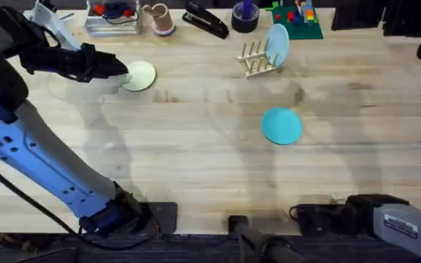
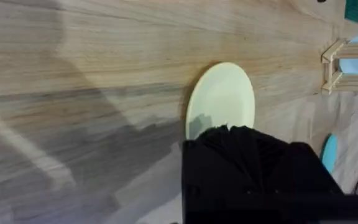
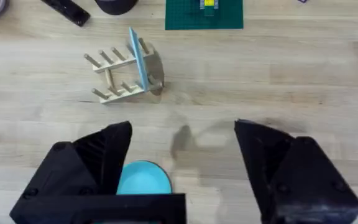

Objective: Pick up the plates from the table one by one and place each into a slot on the dish rack.

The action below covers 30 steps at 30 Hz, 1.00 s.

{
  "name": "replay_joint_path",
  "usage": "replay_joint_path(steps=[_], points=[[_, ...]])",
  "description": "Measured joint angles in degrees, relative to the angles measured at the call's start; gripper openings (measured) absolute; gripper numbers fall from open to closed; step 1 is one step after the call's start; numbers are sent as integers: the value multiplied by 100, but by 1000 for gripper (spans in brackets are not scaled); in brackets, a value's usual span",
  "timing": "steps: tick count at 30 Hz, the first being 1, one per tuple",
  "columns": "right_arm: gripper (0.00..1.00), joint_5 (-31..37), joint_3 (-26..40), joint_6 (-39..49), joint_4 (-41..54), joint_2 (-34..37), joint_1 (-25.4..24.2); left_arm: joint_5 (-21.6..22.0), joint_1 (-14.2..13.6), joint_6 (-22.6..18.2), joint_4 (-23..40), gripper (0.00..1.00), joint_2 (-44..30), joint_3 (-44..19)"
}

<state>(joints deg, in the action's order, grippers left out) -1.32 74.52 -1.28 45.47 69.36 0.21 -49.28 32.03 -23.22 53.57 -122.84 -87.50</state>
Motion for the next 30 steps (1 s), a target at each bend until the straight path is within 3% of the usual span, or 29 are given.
replay_joint_path(steps=[6, 17, 30], points=[[995, 0, 0, 0, 2, 0, 0, -3, 7, 0, -51, 38, -243, -24], [995, 0, 0, 0, 0, 0, 0, -581, 122, 1, -27, 38, -623, -165], [995, -80, 0, -177, 0, 0, 0, -647, 129, 0, -17, 39, -650, -175]])
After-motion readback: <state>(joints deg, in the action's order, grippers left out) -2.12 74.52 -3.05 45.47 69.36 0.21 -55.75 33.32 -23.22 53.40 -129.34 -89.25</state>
